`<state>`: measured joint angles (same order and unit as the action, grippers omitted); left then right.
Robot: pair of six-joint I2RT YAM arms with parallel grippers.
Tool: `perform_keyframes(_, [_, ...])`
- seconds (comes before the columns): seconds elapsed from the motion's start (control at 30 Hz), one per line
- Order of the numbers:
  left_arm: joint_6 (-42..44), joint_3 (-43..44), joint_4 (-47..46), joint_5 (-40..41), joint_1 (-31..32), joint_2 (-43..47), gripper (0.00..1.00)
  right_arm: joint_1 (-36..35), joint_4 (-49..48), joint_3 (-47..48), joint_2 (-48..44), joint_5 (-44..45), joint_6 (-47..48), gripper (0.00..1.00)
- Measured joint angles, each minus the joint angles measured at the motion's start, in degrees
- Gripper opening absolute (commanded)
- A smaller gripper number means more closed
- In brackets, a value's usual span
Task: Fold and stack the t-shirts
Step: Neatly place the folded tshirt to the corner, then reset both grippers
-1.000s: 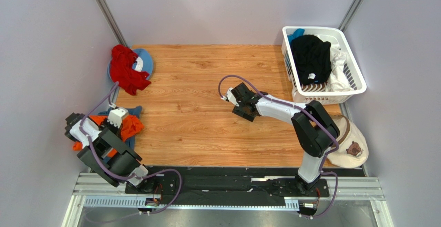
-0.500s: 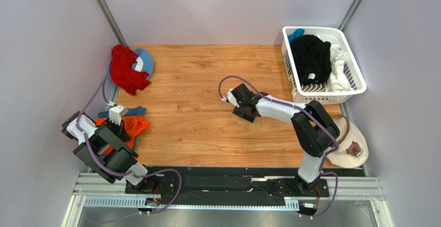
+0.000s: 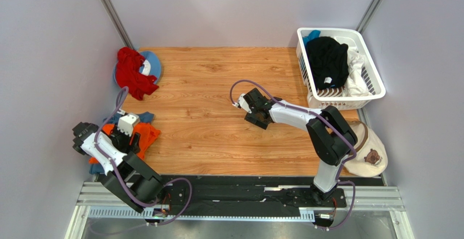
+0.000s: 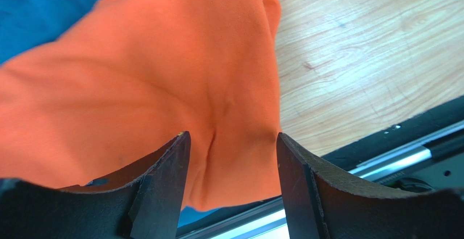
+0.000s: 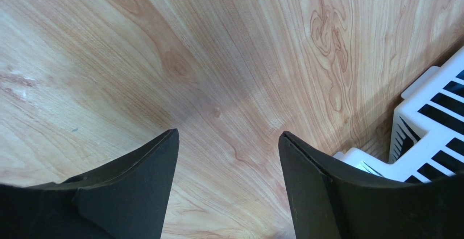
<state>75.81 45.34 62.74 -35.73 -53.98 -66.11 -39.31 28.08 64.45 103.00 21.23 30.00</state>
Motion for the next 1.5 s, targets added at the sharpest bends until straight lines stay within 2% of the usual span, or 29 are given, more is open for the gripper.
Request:
perform_keyframes(0.17, [-0.1, 0.0, -1.3, 0.3, 0.0, 3.1, 0.67, 0.0, 0.0, -0.6, 0.0, -0.4, 0.0, 0.72])
perform_keyframes(0.57, [-0.1, 2.7, -2.6, 0.7, -1.1, 2.6, 0.65, 0.0, 0.0, -0.8, 0.4, -0.3, 0.0, 0.72])
perform_keyframes(0.83, [1.0, 8.0, -2.6, -0.5, -7.1, -1.2, 0.66, 0.0, -0.1, -0.8, 0.5, 0.1, 0.0, 0.72])
perform_keyframes(1.0, [0.4, 9.6, -2.0, -5.1, -8.8, -1.7, 0.70, 0.1, -0.6, -0.8, 0.3, 0.7, -1.4, 0.73])
perform_keyframes(1.13, [-3.7, 9.6, -2.0, -11.8, -8.8, -0.3, 0.72, 1.0, -2.3, -0.8, -3.1, 1.6, -3.8, 0.73])
perform_keyframes(1.3, [-16.1, 9.6, -7.4, -16.6, -5.9, 4.3, 0.73, 2.7, -6.8, -0.8, -11.9, 5.3, -6.2, 0.73])
perform_keyframes(1.4, [-24.0, 9.6, -13.2, -14.4, 0.1, 6.1, 0.73, 3.0, -9.4, -0.7, -15.2, 8.2, -6.8, 0.72])
perform_keyframes(1.5, [-32.1, 9.2, -19.9, -9.3, 9.1, 7.2, 0.73, 3.0, -10.7, -0.7, -16.4, 10.6, -7.2, 0.72])
